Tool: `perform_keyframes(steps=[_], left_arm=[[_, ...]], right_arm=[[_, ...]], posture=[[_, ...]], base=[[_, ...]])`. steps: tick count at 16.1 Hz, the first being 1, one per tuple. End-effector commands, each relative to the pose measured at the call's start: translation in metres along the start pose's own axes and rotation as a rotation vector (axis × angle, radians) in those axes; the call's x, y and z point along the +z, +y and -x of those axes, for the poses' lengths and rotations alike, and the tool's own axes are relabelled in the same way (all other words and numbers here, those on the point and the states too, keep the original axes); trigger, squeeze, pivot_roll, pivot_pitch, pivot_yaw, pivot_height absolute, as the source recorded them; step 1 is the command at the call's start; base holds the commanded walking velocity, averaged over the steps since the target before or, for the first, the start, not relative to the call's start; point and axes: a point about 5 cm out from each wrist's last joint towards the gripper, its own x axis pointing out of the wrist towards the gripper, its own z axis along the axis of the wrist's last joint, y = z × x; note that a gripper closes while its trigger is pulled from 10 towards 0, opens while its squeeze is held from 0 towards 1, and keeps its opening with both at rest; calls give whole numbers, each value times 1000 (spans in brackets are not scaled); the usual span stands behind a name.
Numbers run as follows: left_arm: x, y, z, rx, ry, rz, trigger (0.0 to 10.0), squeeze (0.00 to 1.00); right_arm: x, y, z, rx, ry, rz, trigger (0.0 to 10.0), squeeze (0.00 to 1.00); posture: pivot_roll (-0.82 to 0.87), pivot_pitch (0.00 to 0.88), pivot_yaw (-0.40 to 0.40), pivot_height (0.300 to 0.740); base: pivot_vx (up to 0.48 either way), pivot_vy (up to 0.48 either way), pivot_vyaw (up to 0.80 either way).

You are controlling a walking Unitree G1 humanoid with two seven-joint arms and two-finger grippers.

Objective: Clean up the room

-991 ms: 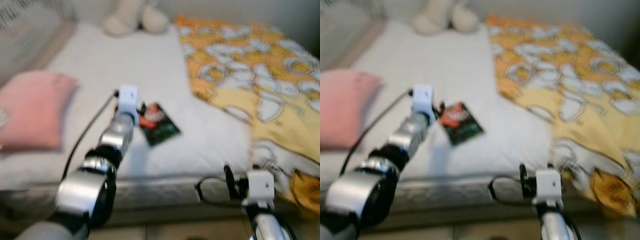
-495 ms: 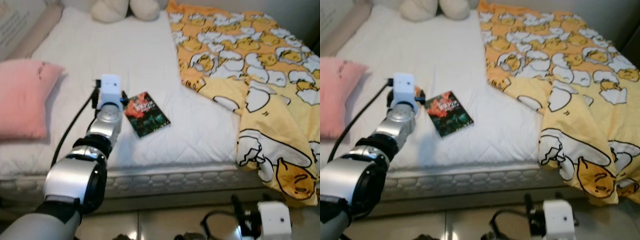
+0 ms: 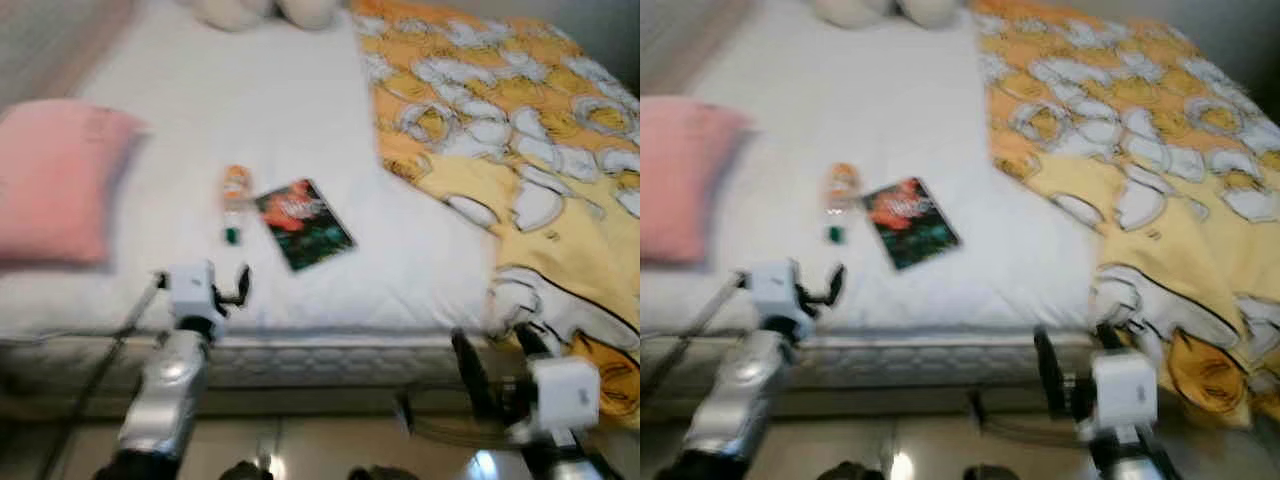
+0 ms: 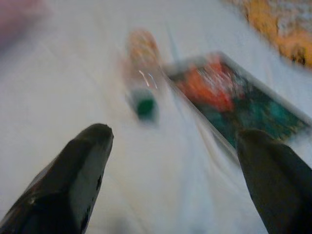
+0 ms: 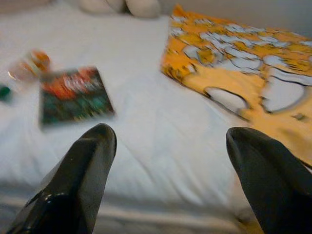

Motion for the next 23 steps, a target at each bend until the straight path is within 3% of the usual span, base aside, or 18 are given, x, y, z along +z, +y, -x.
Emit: perform_keyframes(steps=[1, 2, 3, 5, 8, 10, 14, 17, 20, 21, 22, 23], left_arm=[[3, -5, 6, -11, -16, 17, 10000, 0], [4, -3, 10, -9, -33, 19, 10000, 0], [30, -12, 17, -66, -127, 21, 10000, 0], [45, -21, 11, -129, -164, -16, 10000, 0], [45, -22, -3, -151, -112, -56, 10000, 0], [44, -17, -13, -123, -87, -37, 10000, 0], [40, -20, -15, -115, -64, -24, 10000, 0], [45, -33, -28, -160, -73, -21, 10000, 0], [45, -33, -35, -142, -63, -44, 10000, 0], [47, -29, -45, -88, -58, -65, 10000, 0], [56, -23, -65, -32, -47, -81, 10000, 0], [82, -27, -89, -22, -84, -62, 10000, 0]], right_arm=[[-8, -5, -9, -23, 26, -71, 10000, 0], [-8, -6, -26, -20, 2, -112, 10000, 0], [-7, -4, -62, 34, -25, -110, 10000, 0], [-9, 6, -71, 77, -28, -78, 10000, 0], [-14, 18, -76, 94, -27, -89, 10000, 0], [-17, 27, -81, 128, -29, -89, 10000, 0], [-22, 22, -87, 121, -32, -89, 10000, 0], [-24, 22, -85, 126, -31, -80, 10000, 0], [-27, 20, -82, 129, -25, -73, 10000, 0], [-29, 18, -78, 127, -13, -68, 10000, 0], [-31, 17, -74, 127, -2, -66, 10000, 0], [-32, 19, -69, 137, 8, -59, 10000, 0]], posture=[[7, 0, 17, 740], [23, 0, 16, 740], [60, 0, 20, 740], [68, 0, 30, 740], [72, 0, 53, 740], [67, 0, 58, 740], [56, 0, 55, 740], [37, 0, 51, 740], [23, 0, 50, 740], [7, 0, 44, 740], [-5, 0, 41, 740], [-25, 0, 42, 740]], base=[[0, 0, 0], [0, 0, 0], [0, 0, 0], [0, 0, 0], [320, 0, 0], [480, 0, 0], [480, 0, 0], [480, 0, 0], [480, 0, 0], [480, 0, 0], [0, 0, 0], [0, 0, 0]])
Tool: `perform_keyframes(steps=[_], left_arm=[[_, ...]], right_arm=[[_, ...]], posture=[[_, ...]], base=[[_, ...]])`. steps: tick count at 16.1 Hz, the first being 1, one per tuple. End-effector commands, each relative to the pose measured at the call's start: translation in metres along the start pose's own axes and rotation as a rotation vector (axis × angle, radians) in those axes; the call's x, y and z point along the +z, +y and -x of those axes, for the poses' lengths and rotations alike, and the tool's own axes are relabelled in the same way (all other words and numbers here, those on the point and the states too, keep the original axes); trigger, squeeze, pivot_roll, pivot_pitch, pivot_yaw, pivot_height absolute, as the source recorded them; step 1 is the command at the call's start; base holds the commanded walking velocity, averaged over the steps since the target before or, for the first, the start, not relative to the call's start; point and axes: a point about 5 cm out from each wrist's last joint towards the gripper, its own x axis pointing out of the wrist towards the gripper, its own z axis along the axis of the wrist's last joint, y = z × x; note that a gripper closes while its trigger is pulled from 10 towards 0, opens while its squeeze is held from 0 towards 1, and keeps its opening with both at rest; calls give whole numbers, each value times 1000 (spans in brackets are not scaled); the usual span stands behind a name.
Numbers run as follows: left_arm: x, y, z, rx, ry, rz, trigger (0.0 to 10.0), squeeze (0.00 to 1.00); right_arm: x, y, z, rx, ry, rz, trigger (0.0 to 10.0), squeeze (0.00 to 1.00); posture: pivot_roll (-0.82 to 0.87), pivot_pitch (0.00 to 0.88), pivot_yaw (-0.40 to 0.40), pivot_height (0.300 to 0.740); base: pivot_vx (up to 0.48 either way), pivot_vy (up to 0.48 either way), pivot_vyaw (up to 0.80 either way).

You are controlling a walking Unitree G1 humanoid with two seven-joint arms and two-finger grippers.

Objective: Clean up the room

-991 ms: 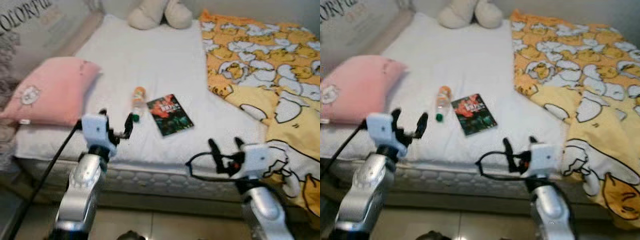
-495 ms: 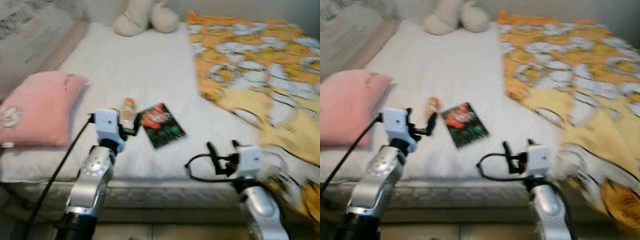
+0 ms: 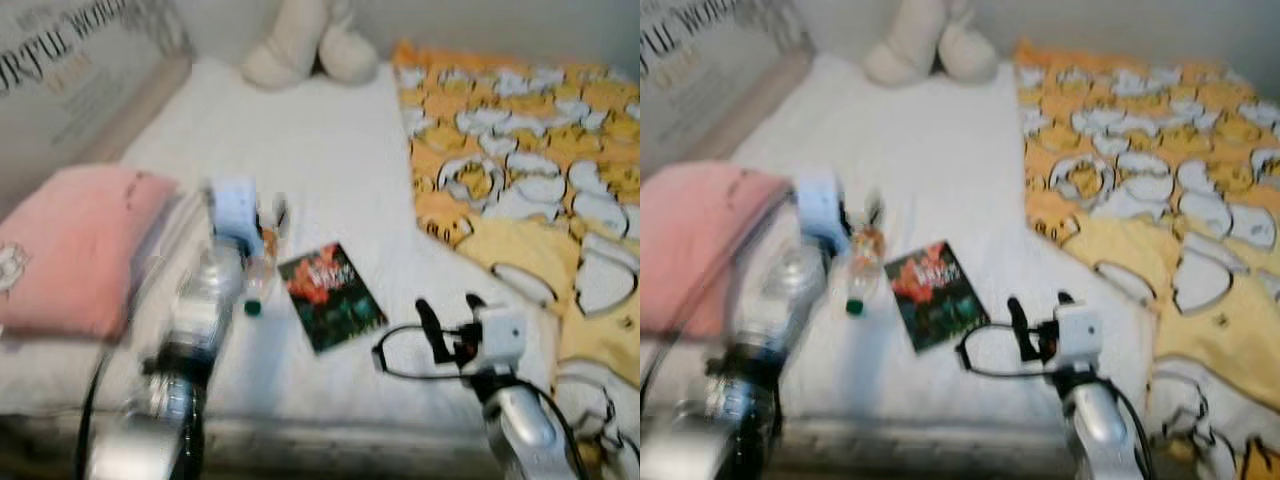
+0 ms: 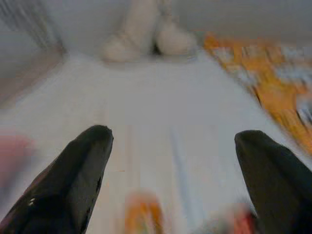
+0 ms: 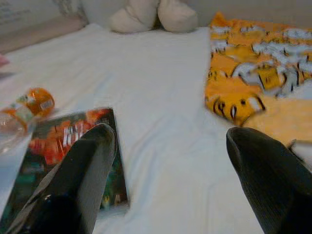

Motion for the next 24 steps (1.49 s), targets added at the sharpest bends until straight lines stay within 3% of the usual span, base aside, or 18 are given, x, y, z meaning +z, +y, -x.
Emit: perform_keyframes(steps=[1, 3, 5, 7, 9, 11, 13, 14, 15, 16, 17, 18, 20, 22, 24], left_arm=[[5, 1, -6, 6, -14, 10, 10000, 0], [44, -22, -26, -66, -82, -15, 10000, 0], [52, -29, -42, -13, 0, 24, 10000, 0], [36, -38, -44, -8, 95, 10, 10000, 0], [20, -43, -41, 10, 161, 21, 10000, 0], [3, -45, -36, 31, 221, -5, 10000, 0], [-16, -42, -29, 41, 314, -60, 10000, 0], [-30, -38, -24, 28, 405, -58, 10000, 0], [-32, -38, -23, 12, 426, -46, 10000, 0], [-37, -39, -21, -22, 464, -2, 10000, 0], [-40, -35, -20, 4, 471, 91, 10000, 0], [-44, -29, -18, 43, 484, 123, 10000, 0], [-60, -25, -10, 37, 548, 70, 10000, 0], [-67, -7, -5, 106, 567, 6, 10000, 0], [-70, 0, -3, 123, 566, -38, 10000, 0]], right_arm=[[0, 9, 1, 29, -2, -10, 10000, 0], [-2, 10, 11, 15, 5, -8, 10000, 0], [-5, 12, 25, -25, 26, -30, 10000, 0], [-8, 18, 47, -25, 75, -37, 10000, 0], [-2, 29, 70, 53, 80, -76, 10000, 0], [2, 43, 96, 147, 141, -30, 10000, 0], [3, 50, 112, 184, 192, -25, 10000, 0], [3, 57, 126, 225, 240, -29, 10000, 0], [4, 59, 129, 233, 255, -35, 10000, 0], [4, 62, 135, 247, 278, -39, 10000, 0], [2, 65, 139, 256, 320, -95, 10000, 0], [-1, 69, 142, 268, 363, -183, 10000, 0], [-4, 70, 149, 317, 431, -217, 10000, 0], [-5, 71, 147, 327, 427, -209, 10000, 0], [-1, 71, 145, 325, 409, -191, 10000, 0]], posture=[[-42, 0, 49, 740], [-91, 0, 71, 740], [-125, 0, 84, 740], [-174, 0, 82, 740], [-224, 54, 83, 740], [-266, 102, 74, 740], [-294, 145, 58, 740], [-304, 163, 54, 740], [-304, 163, 54, 740], [-299, 168, 53, 740], [-297, 168, 55, 740], [-292, 169, 55, 740], [-268, 171, 58, 740], [-262, 179, 57, 740], [-264, 190, 53, 740]], base=[[0, 0, 0], [0, 0, 0], [0, 0, 0], [0, 0, 0], [0, 0, 0], [0, 0, 0], [0, 0, 0], [0, 0, 0], [0, 0, 0], [0, 0, 0], [0, 0, 0], [0, 0, 0], [0, 0, 0], [0, 0, 0], [0, 0, 0]])
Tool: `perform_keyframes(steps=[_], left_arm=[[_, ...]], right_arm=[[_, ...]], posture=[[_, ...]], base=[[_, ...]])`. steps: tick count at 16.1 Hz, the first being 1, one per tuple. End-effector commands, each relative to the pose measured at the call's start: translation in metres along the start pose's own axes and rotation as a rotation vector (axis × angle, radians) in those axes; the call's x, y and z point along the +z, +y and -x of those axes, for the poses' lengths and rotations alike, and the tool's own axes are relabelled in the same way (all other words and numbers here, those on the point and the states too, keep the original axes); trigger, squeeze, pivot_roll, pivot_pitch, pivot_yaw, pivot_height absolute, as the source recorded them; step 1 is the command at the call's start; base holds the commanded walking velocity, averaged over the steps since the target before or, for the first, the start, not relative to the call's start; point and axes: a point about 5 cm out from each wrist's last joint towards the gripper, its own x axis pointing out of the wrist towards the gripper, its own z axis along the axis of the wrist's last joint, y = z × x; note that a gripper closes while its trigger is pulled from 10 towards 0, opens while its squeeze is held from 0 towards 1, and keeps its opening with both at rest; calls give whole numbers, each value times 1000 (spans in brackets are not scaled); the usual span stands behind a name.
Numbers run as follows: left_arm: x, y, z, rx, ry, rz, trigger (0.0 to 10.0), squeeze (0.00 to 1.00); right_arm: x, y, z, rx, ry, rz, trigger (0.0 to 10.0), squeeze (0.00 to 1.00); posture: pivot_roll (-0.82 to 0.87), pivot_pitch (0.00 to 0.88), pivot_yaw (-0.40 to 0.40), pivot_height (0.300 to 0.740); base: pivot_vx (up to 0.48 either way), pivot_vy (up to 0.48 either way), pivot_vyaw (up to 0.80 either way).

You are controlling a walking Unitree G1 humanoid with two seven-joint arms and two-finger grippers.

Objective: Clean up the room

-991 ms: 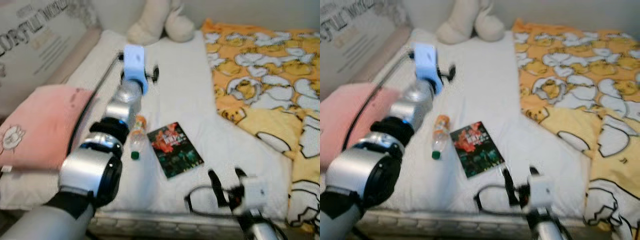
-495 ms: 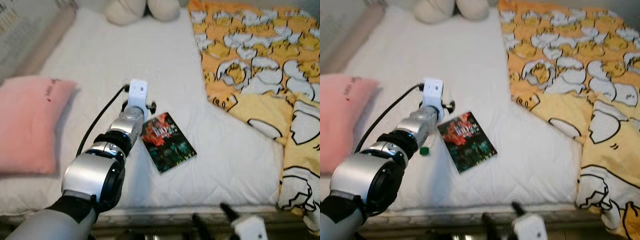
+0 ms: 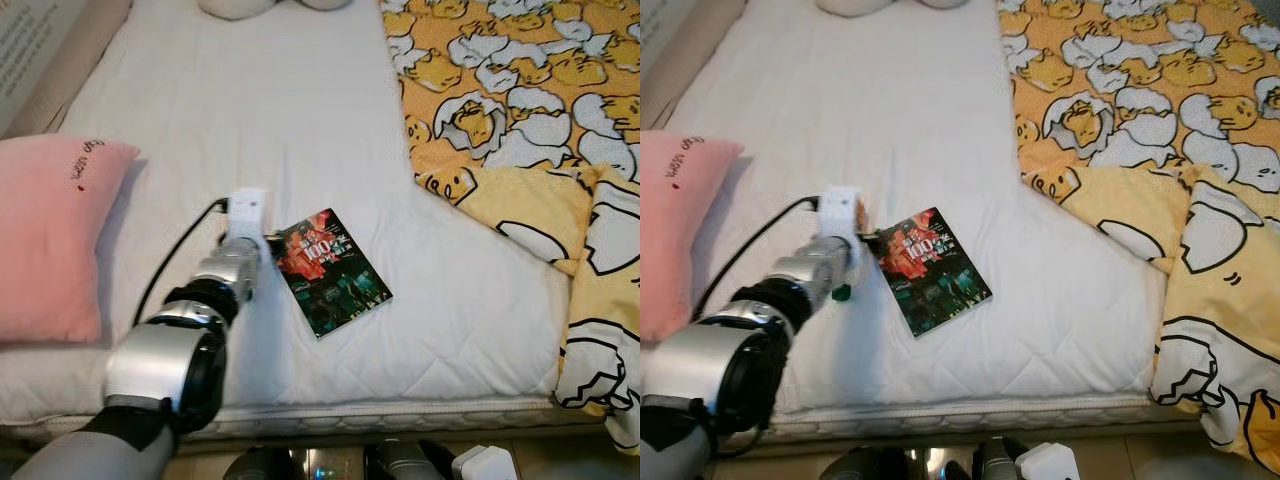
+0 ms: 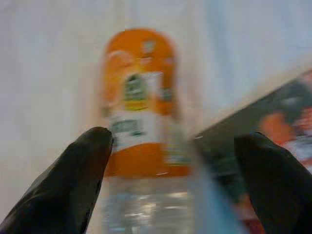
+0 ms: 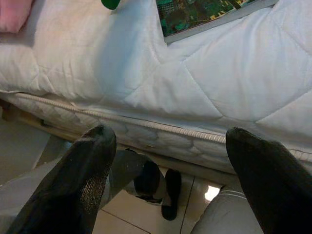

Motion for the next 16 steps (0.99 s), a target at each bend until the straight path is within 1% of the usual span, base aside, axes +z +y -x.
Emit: perform_keyframes(steps=[1, 3, 4, 5, 6, 7, 8, 10, 12, 13, 16], left_arm=[[-8, 2, 0, 21, 23, -32, 10000, 0], [-17, 2, 0, 31, 41, -73, 10000, 0], [-28, -4, 0, 10, 67, -97, 10000, 0], [-31, -6, 0, 3, 78, -98, 10000, 0], [-41, -11, 1, -20, 112, -92, 10000, 0], [-47, -11, 2, -21, 129, -99, 2392, 0], [-50, -6, 2, 2, 133, -103, 0, 0], [-48, -2, 1, 15, 123, -108, 0, 0], [-44, 1, 1, 21, 100, -87, 0, 0], [-42, 1, 1, 22, 95, -66, 0, 0], [-36, 1, 0, 12, 75, -56, 0, 0]], right_arm=[[6, 3, 2, 11, -11, 13, 10000, 0], [9, -1, 5, 21, 4, 22, 10000, 0], [7, -1, 6, 23, 11, 24, 10000, 0], [7, 0, 7, 24, 14, 25, 10000, 0], [7, 0, 7, 26, 17, 28, 10000, 0], [8, 0, 6, 25, 15, 32, 10000, 0], [11, -2, 6, 19, 9, 39, 10000, 0], [14, -4, 7, 3, -3, 37, 10000, 0], [13, -4, 8, 6, -1, 32, 10000, 0], [13, -4, 7, 13, -4, 33, 10000, 0], [19, -8, -2, 28, -36, 50, 10000, 0]], posture=[[-267, 198, 47, 740], [-273, 206, 36, 740], [-274, 207, 33, 740], [-274, 207, 33, 740], [-283, 202, 28, 740], [-293, 198, 28, 740], [-300, 195, 27, 740], [-306, 197, 28, 740], [-305, 200, 27, 740], [-304, 199, 26, 740], [-286, 182, 29, 740]], base=[[0, 0, 0], [0, 0, 0], [0, 0, 0], [0, 0, 0], [0, 0, 0], [0, 0, 0], [0, 0, 0], [0, 0, 0], [0, 0, 0], [0, 0, 0], [0, 0, 0]])
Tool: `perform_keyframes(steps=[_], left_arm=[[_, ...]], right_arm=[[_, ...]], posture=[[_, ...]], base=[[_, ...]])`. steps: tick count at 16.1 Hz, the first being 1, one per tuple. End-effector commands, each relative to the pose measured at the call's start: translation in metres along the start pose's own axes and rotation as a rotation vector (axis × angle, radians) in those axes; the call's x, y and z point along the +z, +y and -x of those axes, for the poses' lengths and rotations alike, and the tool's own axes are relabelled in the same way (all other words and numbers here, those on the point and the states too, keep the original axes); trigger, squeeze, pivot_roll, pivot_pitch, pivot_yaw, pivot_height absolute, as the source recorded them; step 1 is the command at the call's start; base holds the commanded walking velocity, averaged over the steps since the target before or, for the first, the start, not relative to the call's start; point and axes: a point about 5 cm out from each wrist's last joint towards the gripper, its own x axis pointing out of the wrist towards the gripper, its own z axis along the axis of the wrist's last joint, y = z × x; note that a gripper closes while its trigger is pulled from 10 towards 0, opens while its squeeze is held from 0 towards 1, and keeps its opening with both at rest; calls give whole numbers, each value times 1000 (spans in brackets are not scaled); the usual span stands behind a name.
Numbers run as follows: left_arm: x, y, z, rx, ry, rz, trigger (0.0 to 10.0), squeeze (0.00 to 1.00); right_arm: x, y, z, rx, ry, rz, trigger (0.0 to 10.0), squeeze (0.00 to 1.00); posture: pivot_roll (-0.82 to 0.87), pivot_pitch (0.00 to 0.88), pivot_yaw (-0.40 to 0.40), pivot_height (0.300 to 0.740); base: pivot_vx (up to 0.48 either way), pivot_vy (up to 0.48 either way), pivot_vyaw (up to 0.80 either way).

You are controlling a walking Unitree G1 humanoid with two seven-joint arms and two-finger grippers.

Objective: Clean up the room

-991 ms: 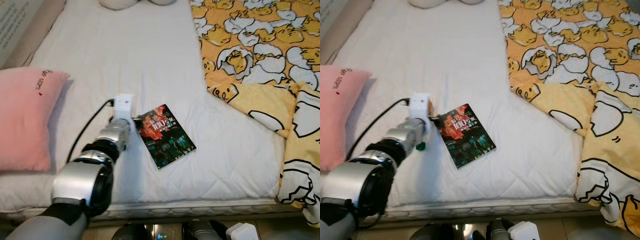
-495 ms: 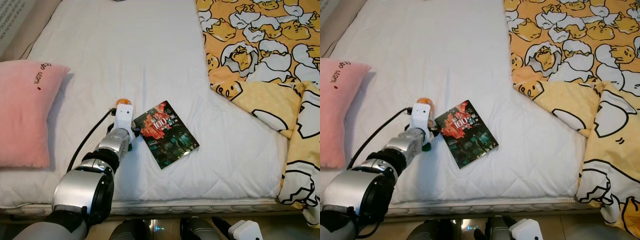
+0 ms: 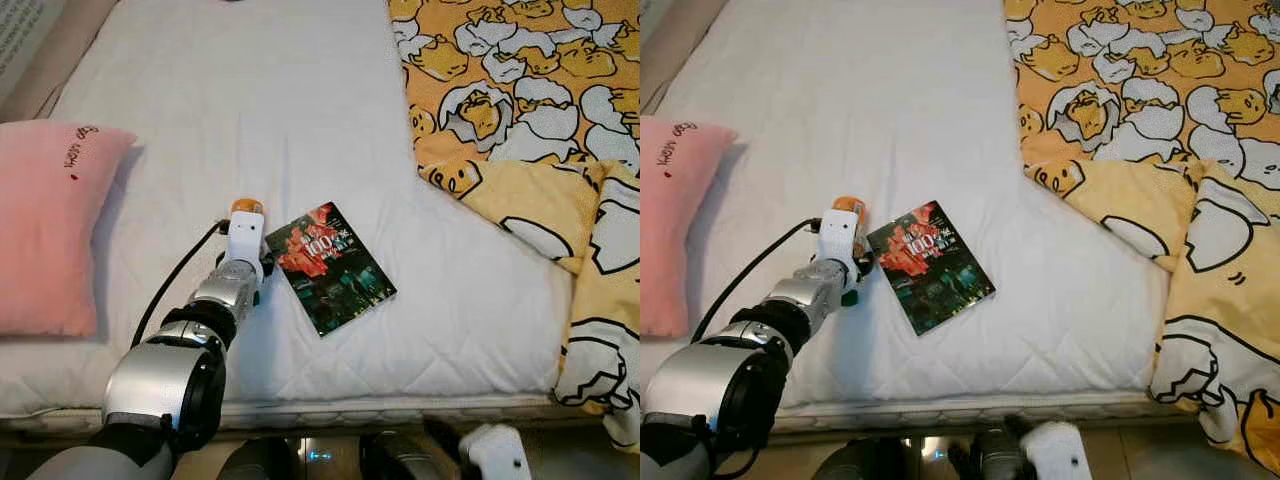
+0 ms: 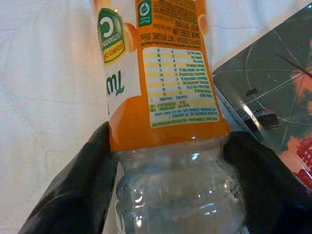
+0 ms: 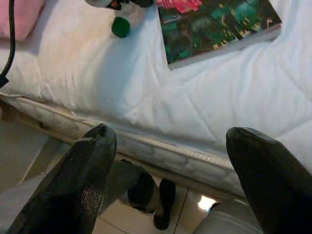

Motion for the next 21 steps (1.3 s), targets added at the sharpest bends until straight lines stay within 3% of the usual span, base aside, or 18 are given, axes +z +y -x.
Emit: perform_keyframes(steps=[1, 3, 4, 6, 8, 9, 10, 11, 12, 14, 16, 18, 19, 21], left_arm=[[-4, 2, 0, -1, 18, 4, 0, 0], [1, 6, 0, 6, -9, 30, 0, 0], [13, 4, 0, -6, -75, 21, 0, 0], [30, 6, 2, -27, -164, -7, 0, 0], [51, 12, 5, -65, -295, 7, 0, 0], [63, 16, 11, -136, -420, 44, 0, 0], [55, 10, 21, -297, -551, 125, 0, 0], [49, 6, 26, -340, -586, 137, 0, 0], [24, -2, 47, -426, -640, 178, 10000, 0], [7, -4, 60, -435, -673, 267, 10000, 0], [0, -9, 61, -410, -684, 282, 10000, 0], [-12, -4, 72, -432, -660, 252, 10000, 0], [-15, -4, 78, -464, -664, 209, 10000, 0], [-20, -6, 76, -507, -626, 202, 10000, 0]], right_arm=[[-3, -1, 0, 3, 14, -7, 10000, 0], [0, -11, -19, 9, -20, 21, 10000, 0], [10, -24, -40, 9, -74, 62, 10000, 0], [29, -44, -64, -33, -163, 105, 10000, 0], [49, -71, -85, -188, -268, 141, 10000, 0], [62, -85, -89, -304, -359, 164, 10000, 0], [74, -89, -90, -359, -442, 188, 10000, 0], [76, -91, -89, -372, -461, 200, 10000, 0], [74, -97, -85, -422, -468, 247, 10000, 0], [63, -101, -86, -442, -430, 226, 10000, 0], [57, -109, -95, -476, -412, 200, 10000, 0], [53, -109, -106, -466, -361, 253, 10000, 0], [52, -110, -108, -472, -364, 231, 10000, 0], [49, -109, -110, -467, -366, 237, 10000, 0]], posture=[[-282, 178, 31, 740], [-252, 111, 49, 740], [-225, 21, 74, 740], [-165, 0, 92, 740], [-113, 0, 99, 740], [-91, 0, 97, 740], [-56, 0, 97, 740], [-44, 0, 85, 740], [-11, 0, 30, 740], [17, 0, 0, 740], [24, 0, -8, 740], [21, 0, 3, 740], [22, 0, 8, 740], [14, 0, 24, 740]], base=[[0, 0, 0], [0, 0, 0], [0, 0, 0], [0, 0, 0], [0, 0, 0], [0, 0, 0], [0, 0, 0], [0, 0, 0], [0, 0, 0], [133, -431, 0], [264, -398, 0], [120, -422, 0], [0, -472, -719], [0, -480, -703]])
